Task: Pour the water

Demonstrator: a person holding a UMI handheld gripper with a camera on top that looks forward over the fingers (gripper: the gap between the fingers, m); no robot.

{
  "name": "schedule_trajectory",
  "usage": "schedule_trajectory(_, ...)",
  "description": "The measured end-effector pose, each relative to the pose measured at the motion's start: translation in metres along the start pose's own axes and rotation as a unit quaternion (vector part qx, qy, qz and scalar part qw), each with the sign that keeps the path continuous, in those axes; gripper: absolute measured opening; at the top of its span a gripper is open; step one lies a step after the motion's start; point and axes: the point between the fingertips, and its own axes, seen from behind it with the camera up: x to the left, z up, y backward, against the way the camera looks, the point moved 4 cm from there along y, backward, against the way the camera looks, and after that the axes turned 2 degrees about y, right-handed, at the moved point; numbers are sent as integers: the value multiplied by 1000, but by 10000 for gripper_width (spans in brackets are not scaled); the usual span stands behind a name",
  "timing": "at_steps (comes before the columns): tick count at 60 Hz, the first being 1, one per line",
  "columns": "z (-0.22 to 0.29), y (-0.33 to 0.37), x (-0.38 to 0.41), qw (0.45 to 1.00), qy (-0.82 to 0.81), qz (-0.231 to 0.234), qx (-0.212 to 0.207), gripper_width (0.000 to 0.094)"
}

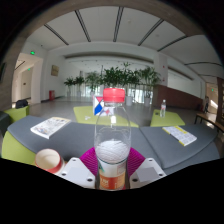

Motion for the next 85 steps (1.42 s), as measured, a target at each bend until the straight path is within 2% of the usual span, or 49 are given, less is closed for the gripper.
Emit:
schedule_trajectory(4,-23,0,-14,1000,0,-3,17,348)
schedule_trajectory(5,-15,0,-15,1000,0,-2,-8,341)
schedule_trajectory(6,-8,3,6,1000,1,-3,-15,338)
schedule_trajectory(11,-20,2,-7,1000,-3,-7,-17,420)
schedule_trajectory(12,-20,2,-9,1000,-2,-7,-16,468)
schedule_trajectory(15,-22,1,-14,1000,-3,-6,-5,530)
schedule_trajectory(19,-25,10,-14,999,-8,-22,33,758)
schedule_trajectory(21,-22,16,-16,999,-13,-27,36,877)
schedule_trajectory(24,-15,31,-19,999,-17,-33,35,833)
schedule_trajectory(28,-5,56,-17,998,-18,-40,40,869)
schedule_trajectory(40,16,178,1,997,-19,-46,57,858)
schedule_trajectory(49,30,275,11,996,-3,-73,53,860)
schedule_trajectory(63,34,386,28,996,-8,-70,47,856)
schedule_trajectory(75,24,435,44,997,-5,-59,48,854)
schedule_trajectory(85,19,440,51,998,-20,-47,43,854)
